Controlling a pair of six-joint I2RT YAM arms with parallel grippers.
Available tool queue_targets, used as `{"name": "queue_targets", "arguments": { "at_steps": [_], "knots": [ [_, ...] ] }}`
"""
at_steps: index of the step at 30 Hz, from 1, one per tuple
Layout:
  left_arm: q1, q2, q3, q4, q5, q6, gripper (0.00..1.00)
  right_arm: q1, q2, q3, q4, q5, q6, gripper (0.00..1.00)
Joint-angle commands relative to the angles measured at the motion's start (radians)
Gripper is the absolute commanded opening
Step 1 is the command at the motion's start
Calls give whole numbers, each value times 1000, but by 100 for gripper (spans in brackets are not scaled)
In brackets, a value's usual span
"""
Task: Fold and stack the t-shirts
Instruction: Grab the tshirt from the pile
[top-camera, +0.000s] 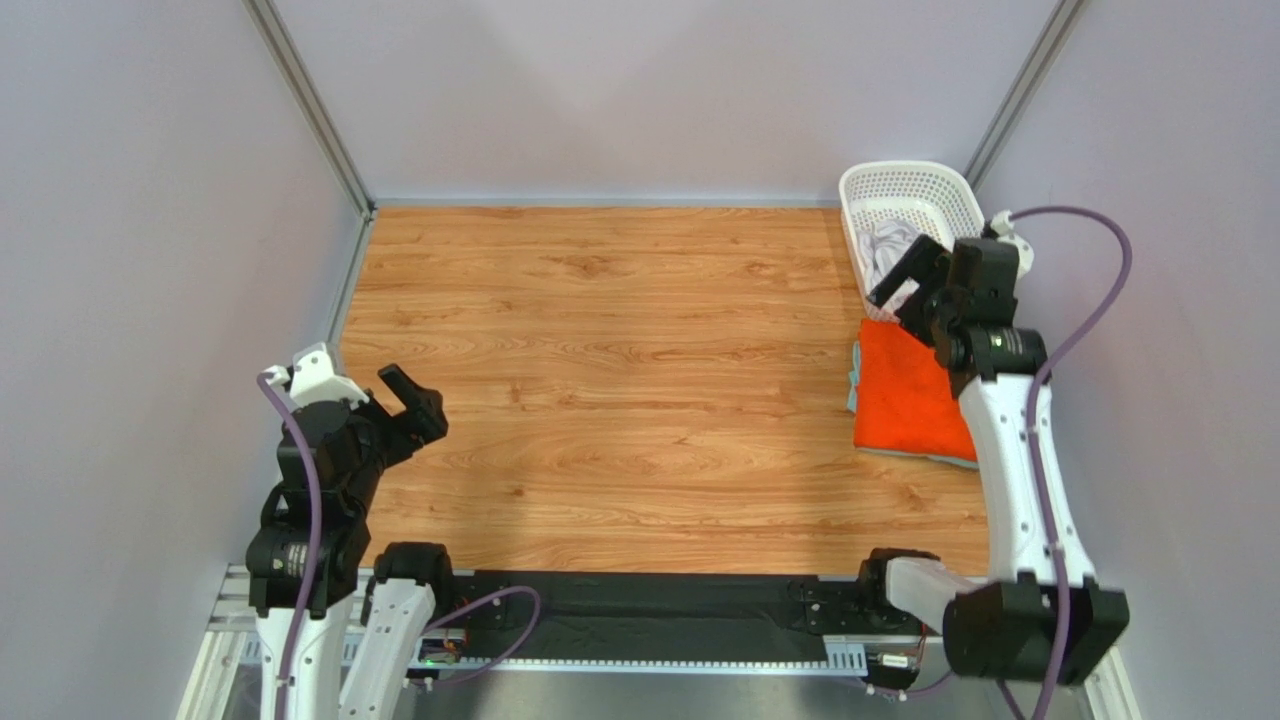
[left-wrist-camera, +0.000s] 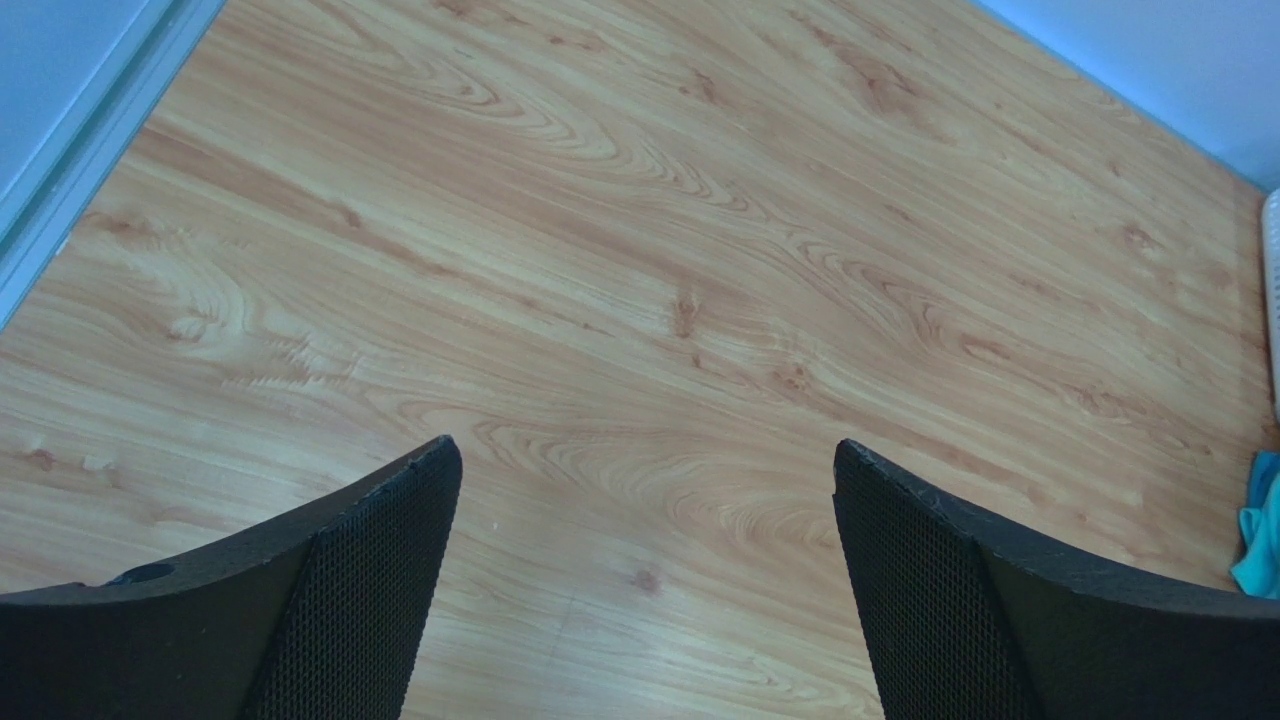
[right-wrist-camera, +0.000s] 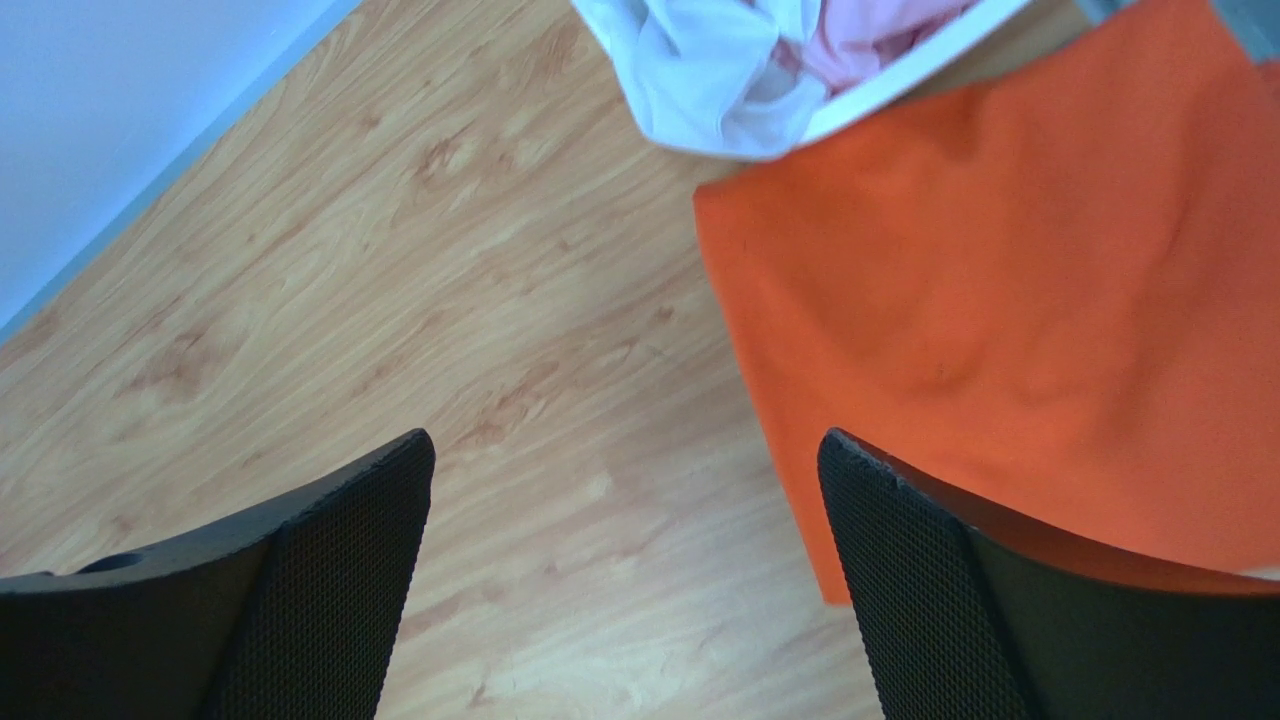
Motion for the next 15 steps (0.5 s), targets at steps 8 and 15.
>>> {"name": "queue_targets", "arguments": {
  "at_steps": [8, 15],
  "knots": [
    [6, -14, -44, -14, 19, 7, 100, -5, 606, 473, 114, 236, -158, 100],
    [6, -15, -52, -11, 13, 5, 100, -20, 898, 723, 111, 264, -190, 99]
  ]
}}
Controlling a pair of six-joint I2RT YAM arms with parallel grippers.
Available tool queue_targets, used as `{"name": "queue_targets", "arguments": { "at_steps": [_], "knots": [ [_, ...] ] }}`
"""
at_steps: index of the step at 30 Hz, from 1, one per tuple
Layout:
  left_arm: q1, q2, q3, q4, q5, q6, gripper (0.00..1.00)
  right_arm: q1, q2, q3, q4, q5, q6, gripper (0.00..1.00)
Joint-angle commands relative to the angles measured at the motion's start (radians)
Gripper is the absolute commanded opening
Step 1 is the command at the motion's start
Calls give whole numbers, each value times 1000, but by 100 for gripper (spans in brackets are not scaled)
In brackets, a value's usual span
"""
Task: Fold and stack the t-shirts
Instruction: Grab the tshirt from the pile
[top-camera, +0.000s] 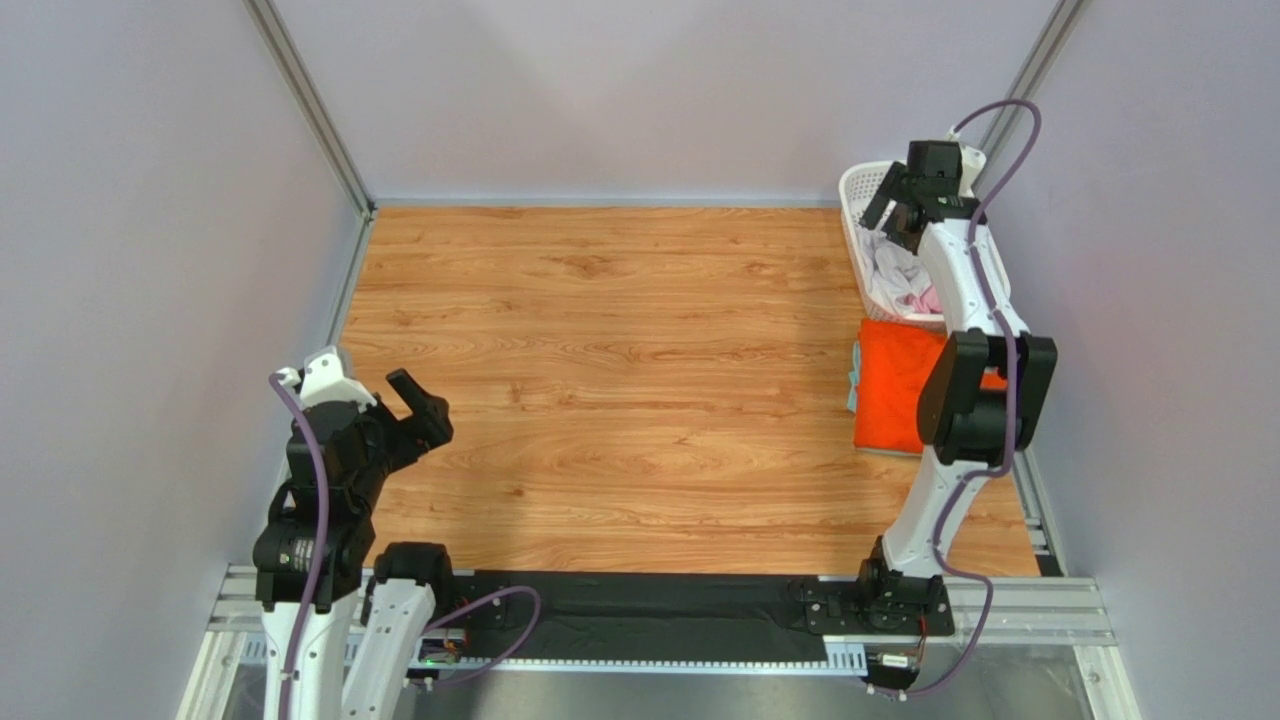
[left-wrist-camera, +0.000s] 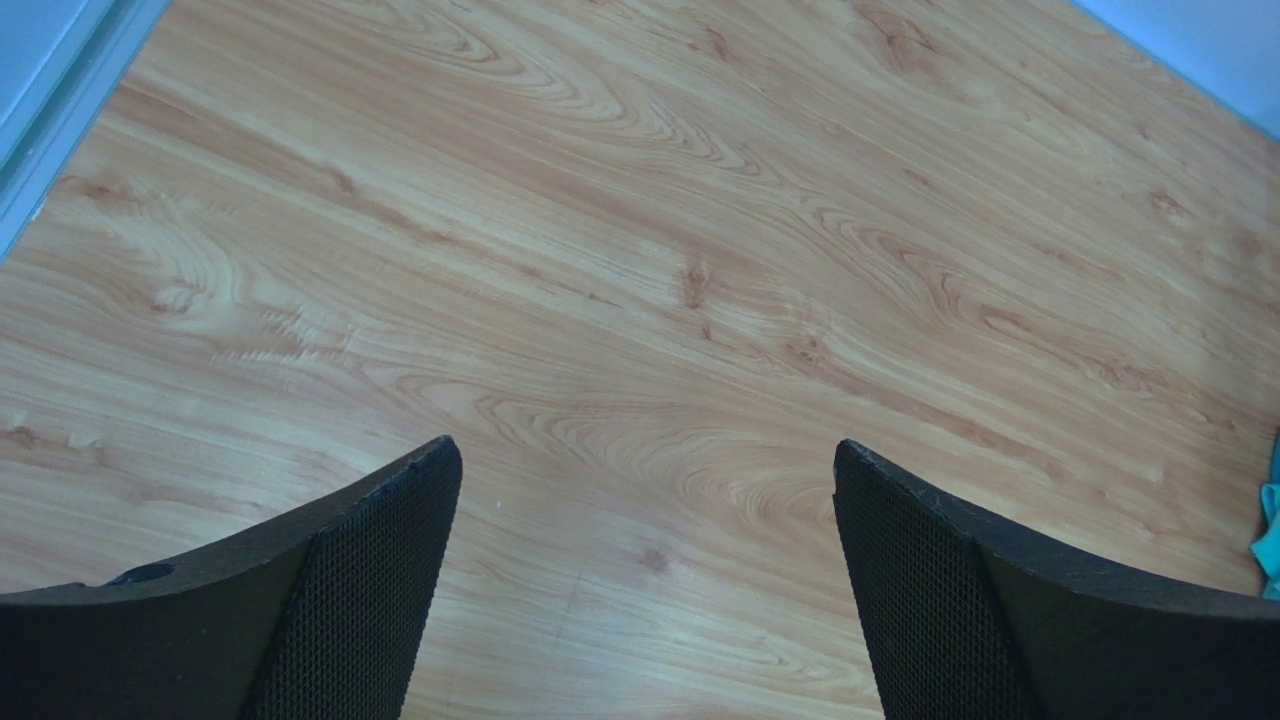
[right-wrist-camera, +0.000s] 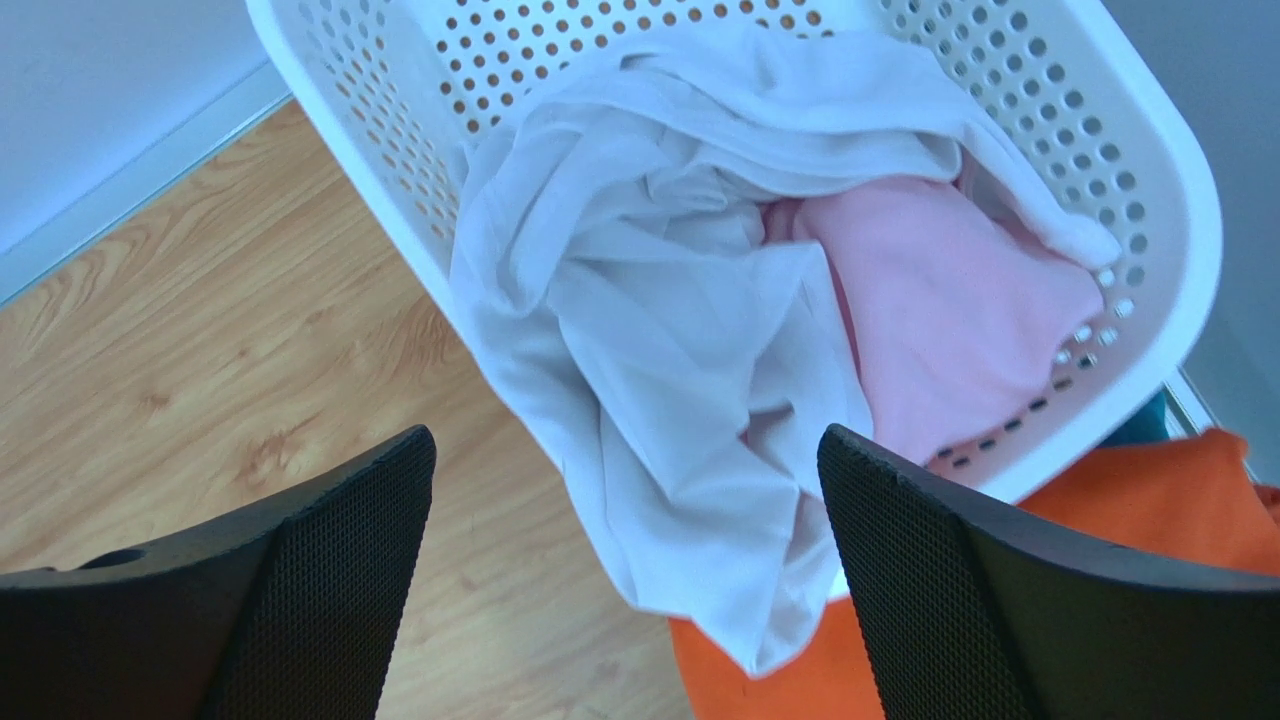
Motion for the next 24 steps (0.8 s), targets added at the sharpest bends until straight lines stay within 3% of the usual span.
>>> {"name": "queue_targets", "arguments": {
  "at_steps": [1, 7, 15, 16, 18, 19, 24],
  "knots": [
    [6, -10, -4, -2, -5, -1, 100, -11, 100, 134, 21, 45, -44, 99],
    [6, -8, -6, 5, -13, -27, 100, -9, 241, 249, -27, 26, -39, 89],
    [6, -19, -9, 0, -38, -25, 100, -11, 270, 191, -10, 39, -19, 75],
    [6, -23, -12, -2, -42, -29, 100, -11, 275, 191, -9, 45, -18, 64],
    [6, -36, -17, -2, -50, -32, 100, -11, 283, 194, -10, 48, -21, 54],
    [6, -40, -20, -2, -54, -32, 100, -11, 283, 196, -10, 51, -24, 42],
    [6, -66, -29, 1, -61, -32, 100, -11, 260, 194, -12, 52, -32, 17]
  ]
}}
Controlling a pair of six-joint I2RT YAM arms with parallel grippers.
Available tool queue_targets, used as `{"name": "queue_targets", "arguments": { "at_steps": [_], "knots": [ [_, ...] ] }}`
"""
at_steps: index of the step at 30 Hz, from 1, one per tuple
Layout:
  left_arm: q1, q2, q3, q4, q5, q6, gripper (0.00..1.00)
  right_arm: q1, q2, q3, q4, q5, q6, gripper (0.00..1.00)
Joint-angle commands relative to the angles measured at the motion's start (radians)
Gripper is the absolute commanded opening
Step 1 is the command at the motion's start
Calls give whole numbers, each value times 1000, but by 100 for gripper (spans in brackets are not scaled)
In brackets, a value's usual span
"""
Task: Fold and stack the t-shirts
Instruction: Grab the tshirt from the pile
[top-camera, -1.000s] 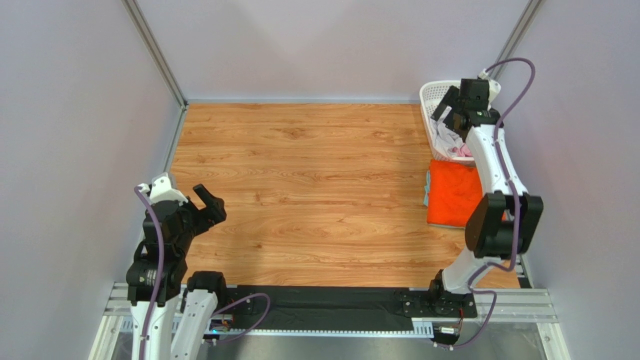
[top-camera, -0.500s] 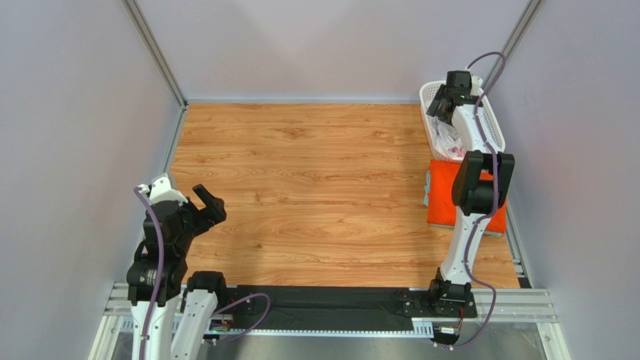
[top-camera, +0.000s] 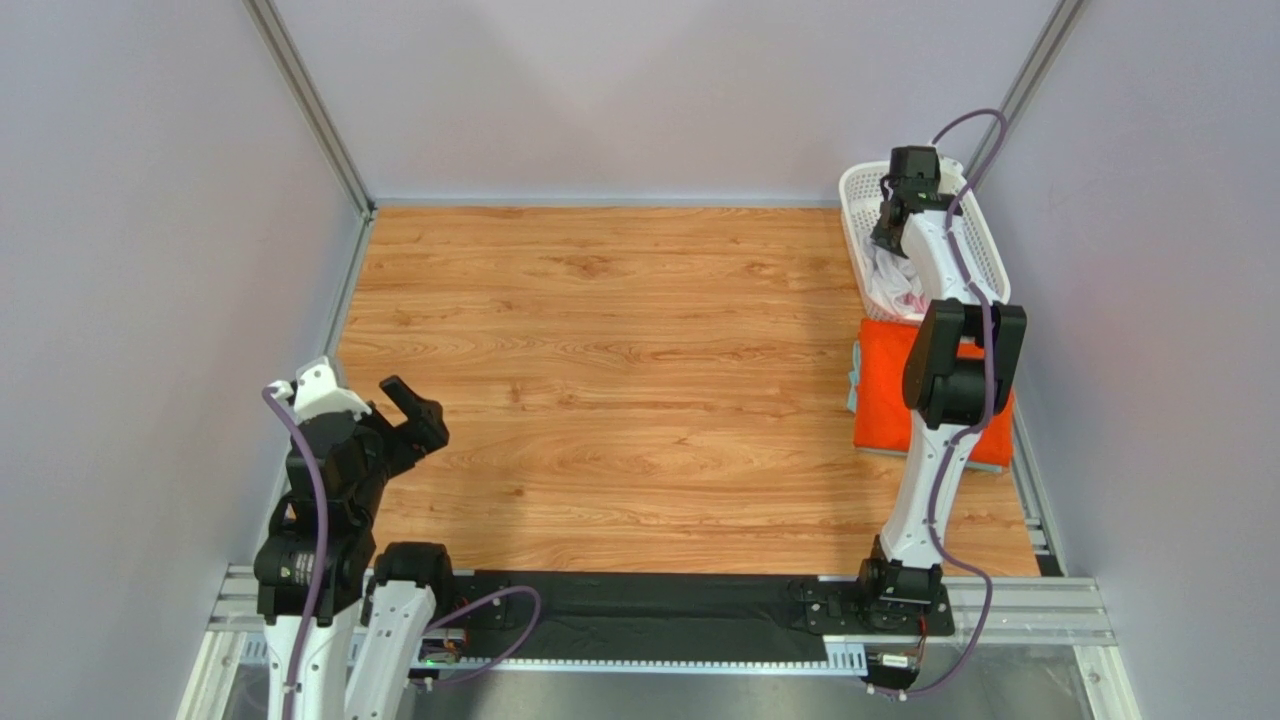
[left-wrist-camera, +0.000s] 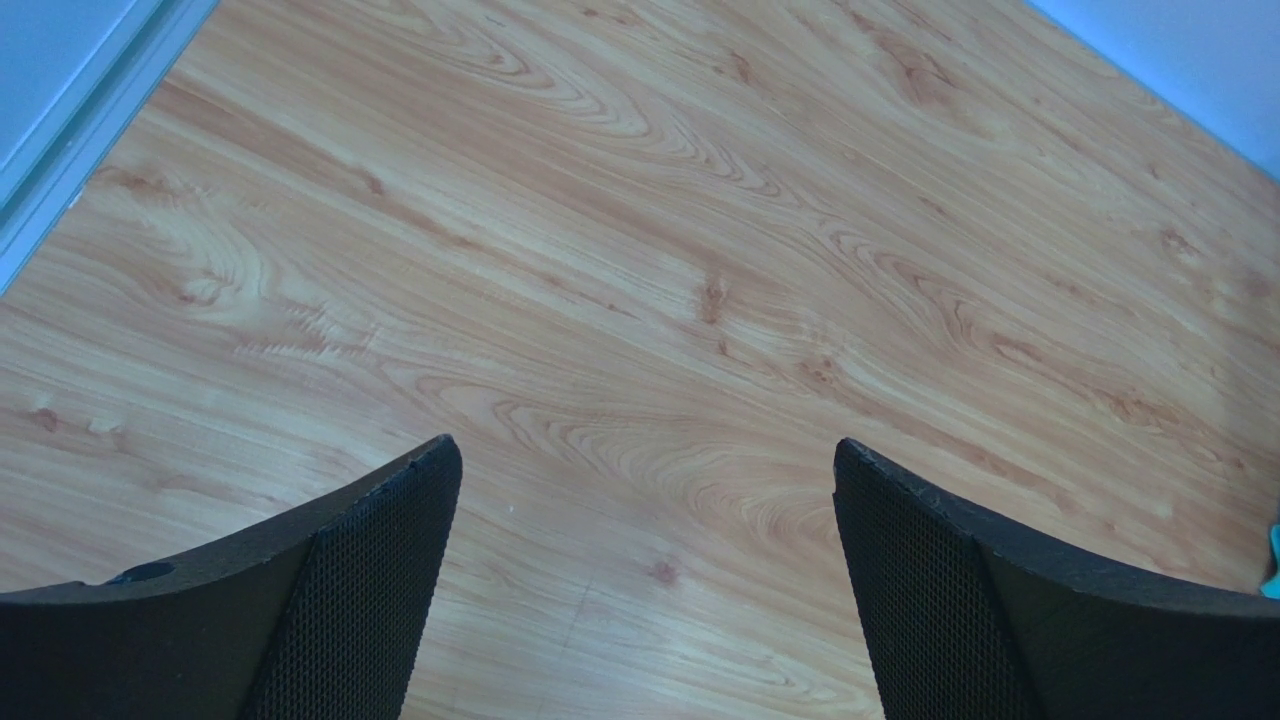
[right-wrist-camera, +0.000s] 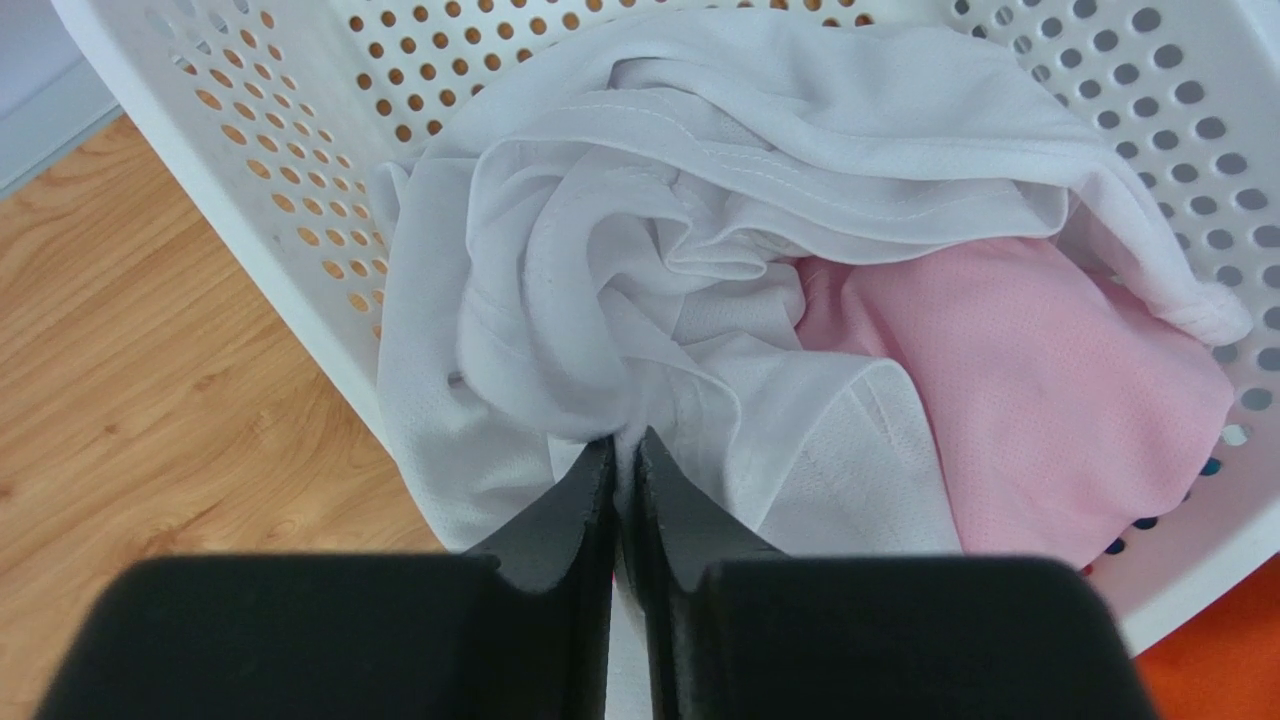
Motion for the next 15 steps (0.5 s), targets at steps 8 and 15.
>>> {"name": "queue_targets", "arguments": {
  "at_steps": [8, 15],
  "knots": [
    [6, -39, -13, 6, -21, -6, 100, -7, -121, 16, 16, -36, -73, 0],
    [6, -34, -15, 12, -3, -10, 100, -6, -350, -36, 80, -85, -102, 0]
  ]
}}
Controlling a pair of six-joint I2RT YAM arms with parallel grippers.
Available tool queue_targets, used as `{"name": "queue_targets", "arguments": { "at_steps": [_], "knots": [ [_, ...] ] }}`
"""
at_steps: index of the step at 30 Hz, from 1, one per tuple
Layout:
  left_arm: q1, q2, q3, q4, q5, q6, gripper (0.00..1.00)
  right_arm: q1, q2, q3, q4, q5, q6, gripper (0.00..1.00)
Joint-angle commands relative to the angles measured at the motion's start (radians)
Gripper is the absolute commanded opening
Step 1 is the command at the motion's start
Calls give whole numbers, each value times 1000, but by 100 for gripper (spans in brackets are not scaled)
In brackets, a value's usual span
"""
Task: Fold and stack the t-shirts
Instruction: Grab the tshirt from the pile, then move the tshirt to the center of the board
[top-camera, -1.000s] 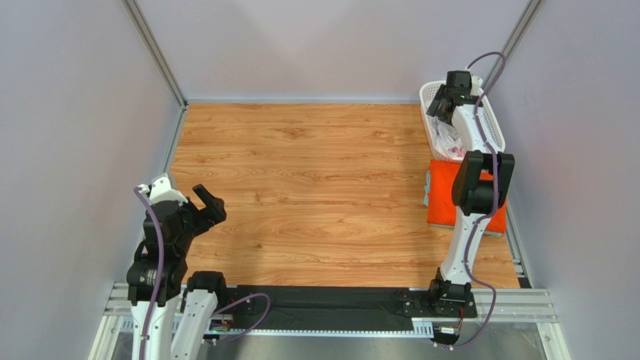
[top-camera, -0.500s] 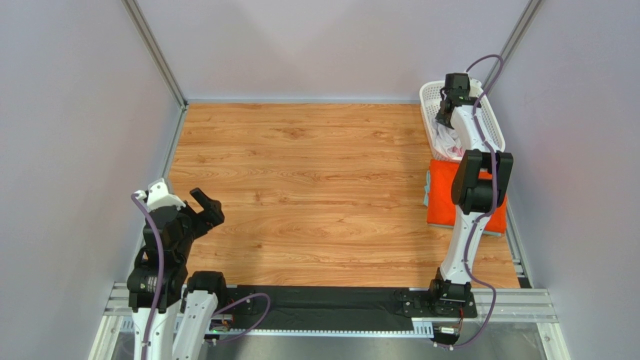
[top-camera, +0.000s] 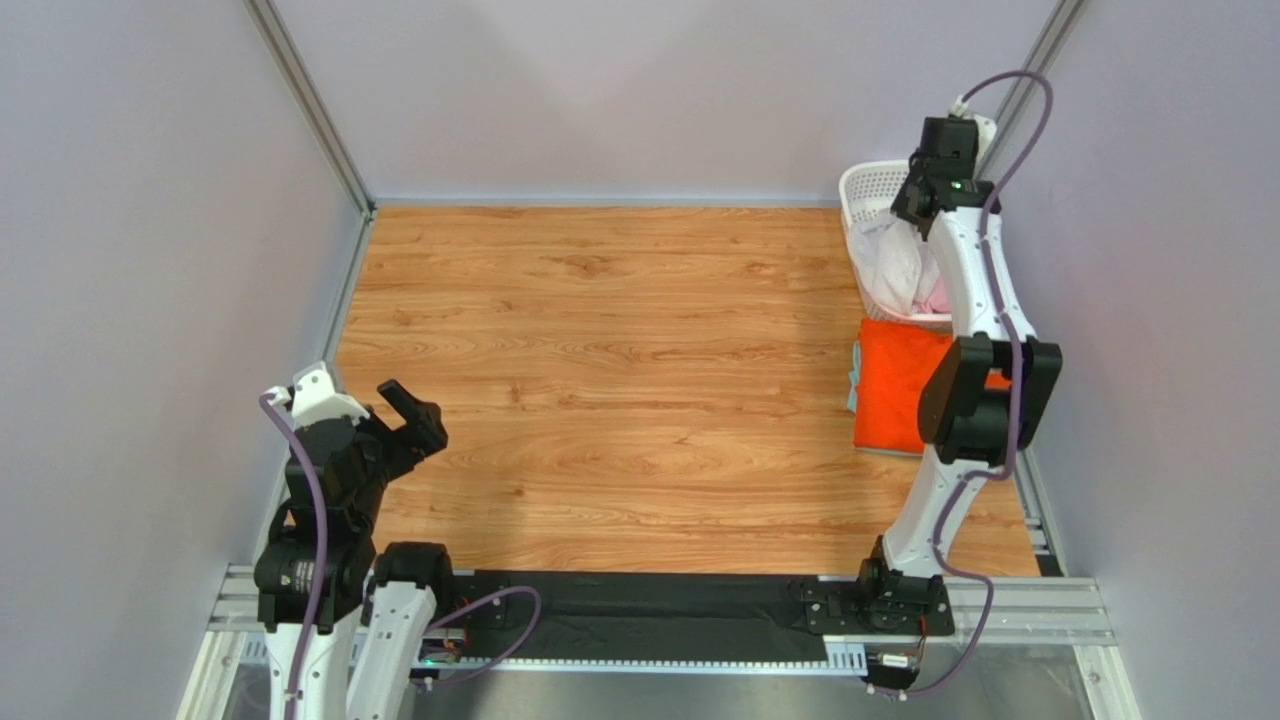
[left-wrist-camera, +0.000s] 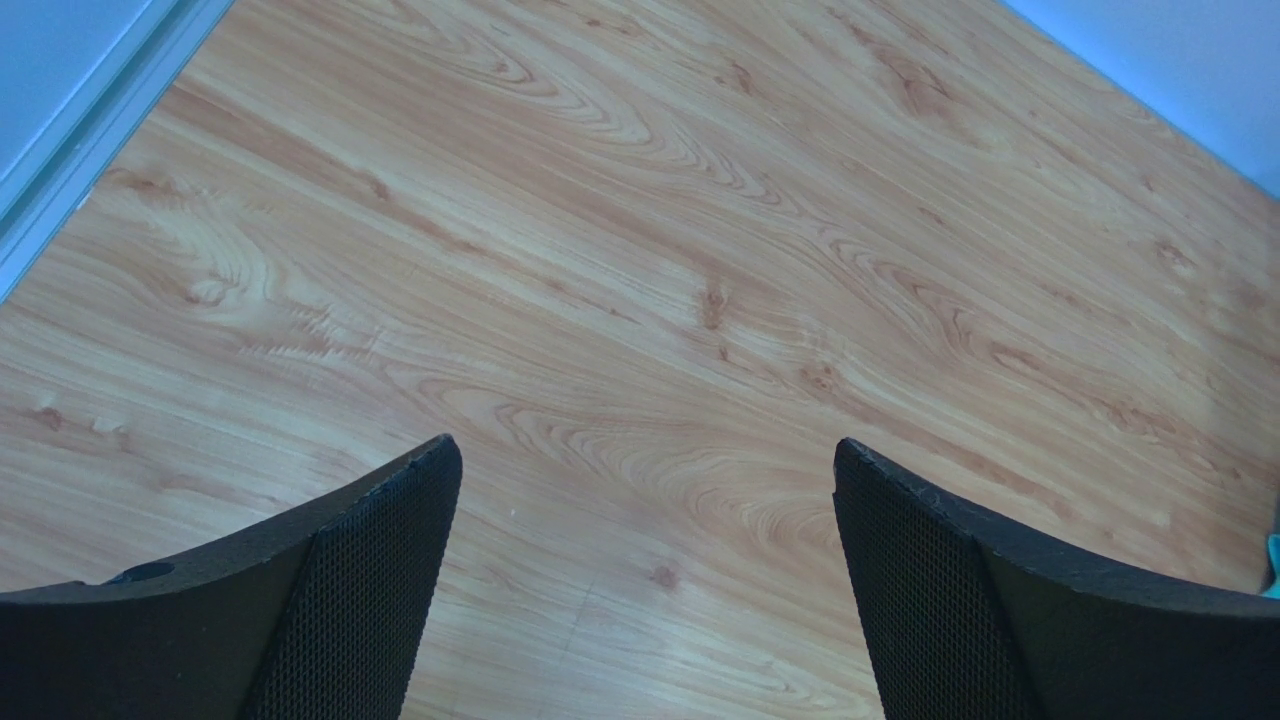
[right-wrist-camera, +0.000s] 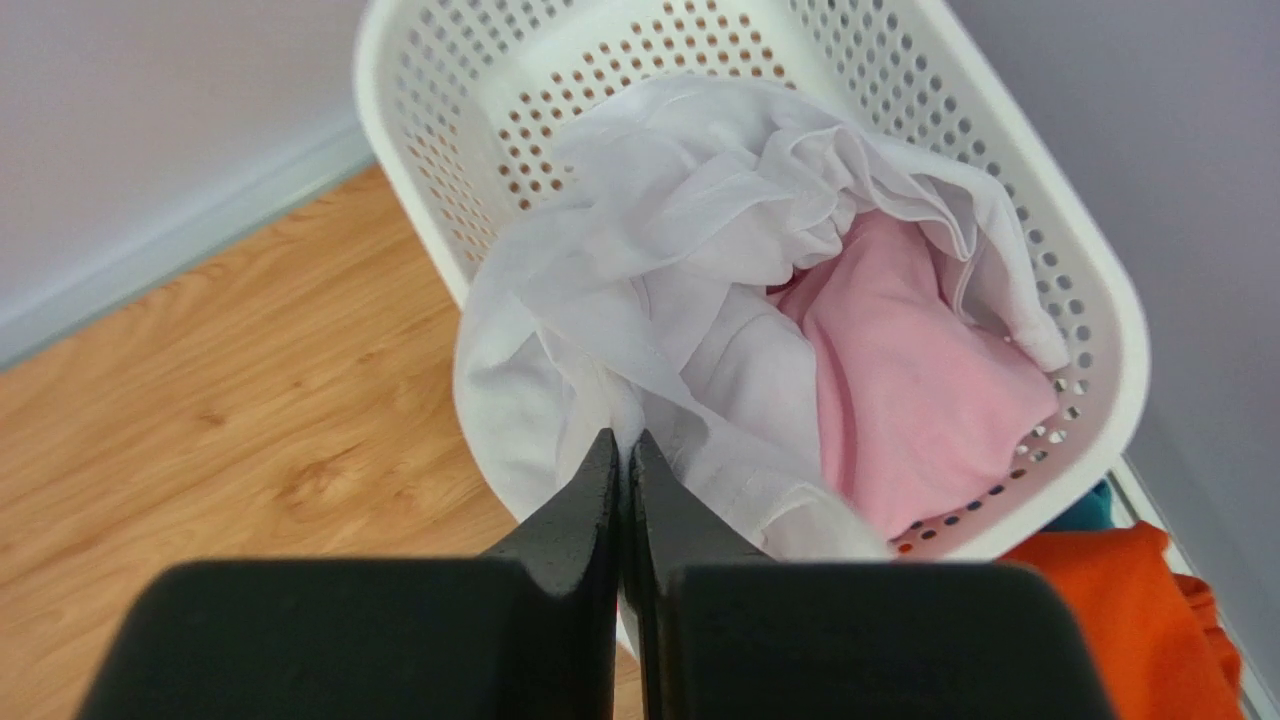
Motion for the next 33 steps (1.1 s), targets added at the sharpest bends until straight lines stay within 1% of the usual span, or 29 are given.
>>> {"name": "queue_targets", "arguments": {
  "at_steps": [1, 5, 8, 9, 10, 13, 15, 16, 17, 18, 19, 20, 21, 22, 23, 24, 27, 28, 30, 31, 33],
  "knots": [
    [6, -2, -3, 13, 7, -6, 100, -2, -206, -11, 89, -61, -40, 0],
    [6, -6, -3, 11, 9, -8, 100, 0, -359, 3, 125, -147, -30, 0],
    [6, -5, -5, 6, 3, -14, 100, 0, -416, 36, 136, -252, -13, 0],
    [6, -2, -5, 5, 1, -12, 100, 0, -439, 81, 125, -342, 16, 0],
    [6, 0, -5, 3, 1, -12, 100, 0, -453, 102, 119, -383, 31, 0],
    [6, 8, -2, 3, 9, -17, 100, 23, -498, 159, 137, -502, 87, 0],
    [6, 11, -2, 6, 13, -18, 100, 41, -511, 200, 140, -550, 104, 0],
    [6, 15, -2, 6, 21, -17, 100, 63, -518, 257, 143, -585, 128, 0],
    [6, 17, 0, 5, 26, -15, 100, 75, -522, 279, 143, -591, 139, 0],
    [6, 18, 0, 3, 26, -15, 100, 90, -525, 299, 171, -601, 154, 0],
    [6, 21, 0, 3, 29, -17, 100, 132, -533, 309, 195, -627, 189, 0],
    [6, 23, 0, 3, 32, -18, 100, 147, -536, 314, 249, -650, 217, 0],
    [6, 25, 0, 2, 33, -18, 100, 162, -535, 326, 267, -677, 243, 0],
    [6, 26, 0, 3, 33, -18, 100, 192, -525, 366, 281, -746, 269, 0],
    [6, 25, 0, 3, 35, -20, 100, 208, -509, 380, 312, -777, 326, 0],
    [6, 25, 0, 3, 35, -20, 100, 254, -501, 389, 333, -817, 349, 0],
    [6, 26, 6, 6, 38, -21, 100, 343, -470, 421, 392, -840, 398, 0],
    [6, 28, 6, 8, 41, -20, 100, 409, -460, 440, 392, -829, 394, 0],
    [6, 28, 9, 8, 47, -23, 100, 475, -432, 481, 381, -793, 360, 0],
    [6, 29, 9, 8, 50, -24, 100, 533, -426, 486, 383, -752, 345, 0],
    [6, 28, 9, 2, 56, -38, 100, 577, -429, 463, 375, -693, 326, 0]
  ]
}}
